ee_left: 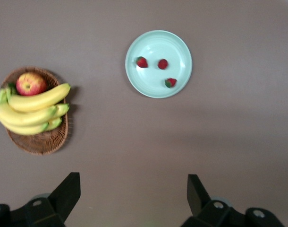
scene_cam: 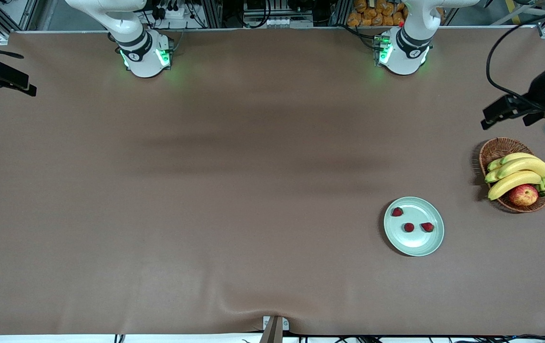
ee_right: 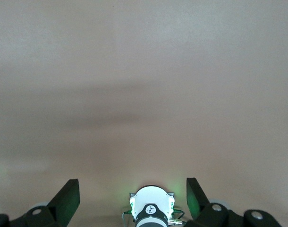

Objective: Collect all strawberries into plate

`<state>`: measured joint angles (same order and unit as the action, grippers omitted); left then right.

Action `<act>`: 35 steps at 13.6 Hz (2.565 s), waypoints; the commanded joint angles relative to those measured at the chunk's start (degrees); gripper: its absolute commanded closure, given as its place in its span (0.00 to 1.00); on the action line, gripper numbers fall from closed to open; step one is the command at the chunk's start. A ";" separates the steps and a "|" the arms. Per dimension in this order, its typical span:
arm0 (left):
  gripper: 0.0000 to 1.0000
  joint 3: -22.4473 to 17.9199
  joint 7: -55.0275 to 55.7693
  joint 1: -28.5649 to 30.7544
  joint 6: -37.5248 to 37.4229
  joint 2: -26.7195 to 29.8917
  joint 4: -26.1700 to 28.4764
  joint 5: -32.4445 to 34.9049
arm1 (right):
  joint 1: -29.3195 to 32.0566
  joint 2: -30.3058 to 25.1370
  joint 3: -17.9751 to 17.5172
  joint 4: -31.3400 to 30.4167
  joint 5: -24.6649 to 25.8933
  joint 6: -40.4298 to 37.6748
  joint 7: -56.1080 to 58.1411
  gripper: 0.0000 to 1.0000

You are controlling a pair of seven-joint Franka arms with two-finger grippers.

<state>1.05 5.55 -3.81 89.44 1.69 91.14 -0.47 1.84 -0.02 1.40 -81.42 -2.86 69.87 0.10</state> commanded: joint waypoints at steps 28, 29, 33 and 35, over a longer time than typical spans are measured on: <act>0.00 4.66 -4.50 0.73 -1.90 -0.99 -2.46 1.08 | 1.33 0.11 -0.70 0.56 0.31 0.35 -0.19 0.00; 0.00 4.66 -4.50 0.64 -1.90 -0.99 -2.46 1.08 | 1.33 0.11 -0.70 0.56 0.31 0.35 -0.19 0.00; 0.00 4.66 -4.23 0.47 -1.81 -1.16 -2.54 1.08 | 1.15 0.11 -0.79 0.56 0.23 0.70 -0.36 0.00; 0.00 4.66 -4.23 0.47 -1.81 -1.16 -2.46 1.08 | 1.15 0.11 -0.79 0.56 0.23 0.79 -0.28 0.00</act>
<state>5.45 0.93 -3.23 88.25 1.15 89.83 -0.37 1.90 0.00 1.47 -81.42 -2.86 70.65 0.10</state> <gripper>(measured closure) 0.000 0.000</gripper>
